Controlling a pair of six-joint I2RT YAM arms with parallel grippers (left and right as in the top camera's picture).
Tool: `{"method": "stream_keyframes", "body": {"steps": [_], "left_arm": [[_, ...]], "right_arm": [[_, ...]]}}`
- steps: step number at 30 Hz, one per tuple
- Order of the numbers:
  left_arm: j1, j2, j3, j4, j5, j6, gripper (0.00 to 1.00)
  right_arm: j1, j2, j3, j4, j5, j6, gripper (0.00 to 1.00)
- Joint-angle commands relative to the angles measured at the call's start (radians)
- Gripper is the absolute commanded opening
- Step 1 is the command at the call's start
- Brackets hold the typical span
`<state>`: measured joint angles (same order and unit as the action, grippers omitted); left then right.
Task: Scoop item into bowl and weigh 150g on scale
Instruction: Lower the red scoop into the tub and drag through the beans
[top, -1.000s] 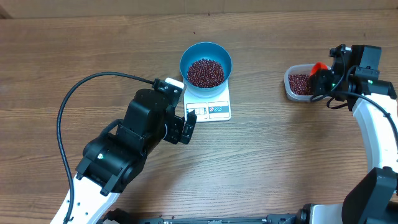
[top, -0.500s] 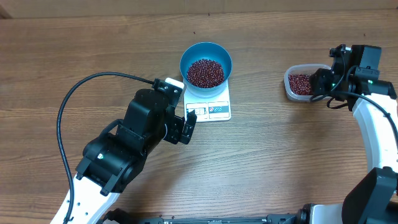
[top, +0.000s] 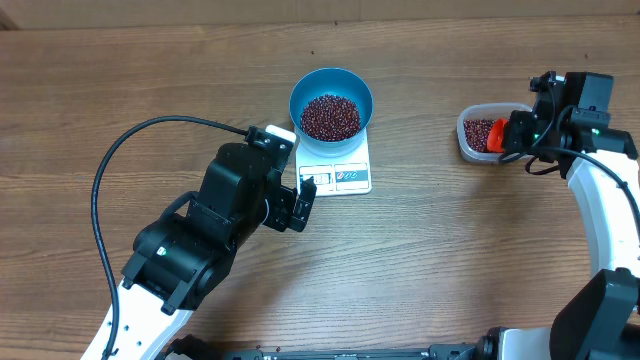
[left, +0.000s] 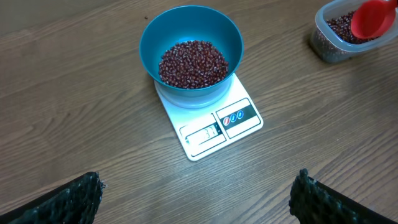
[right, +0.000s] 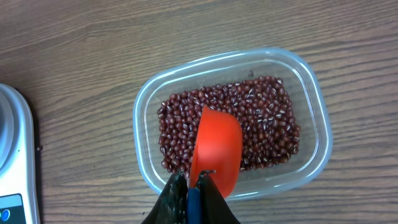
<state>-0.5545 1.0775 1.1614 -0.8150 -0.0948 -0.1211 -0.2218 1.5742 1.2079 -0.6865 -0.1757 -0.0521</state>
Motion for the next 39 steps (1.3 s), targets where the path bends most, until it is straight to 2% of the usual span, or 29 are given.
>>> {"method": "stream_keyframes", "body": {"steps": [1,7,13,24,39], "left_arm": [[0.005,0.003,0.012,0.003,-0.013,-0.002,1.0],[0.005,0.003,0.013,0.003,-0.013,-0.002,0.99],[0.005,0.003,0.013,0.003,-0.013,-0.002,0.99],[0.005,0.003,0.013,0.003,-0.013,-0.002,1.0],[0.005,0.003,0.013,0.003,-0.013,-0.002,0.99]], "right_arm": [[-0.005,-0.001,-0.005,0.022,0.003,0.0,0.04],[-0.005,0.006,-0.011,0.059,0.072,-0.004,0.04],[-0.005,0.081,-0.011,0.092,0.09,-0.084,0.04],[-0.005,0.171,-0.011,0.119,0.095,-0.088,0.03],[-0.005,0.171,-0.011,0.063,-0.145,-0.146,0.04]]}}
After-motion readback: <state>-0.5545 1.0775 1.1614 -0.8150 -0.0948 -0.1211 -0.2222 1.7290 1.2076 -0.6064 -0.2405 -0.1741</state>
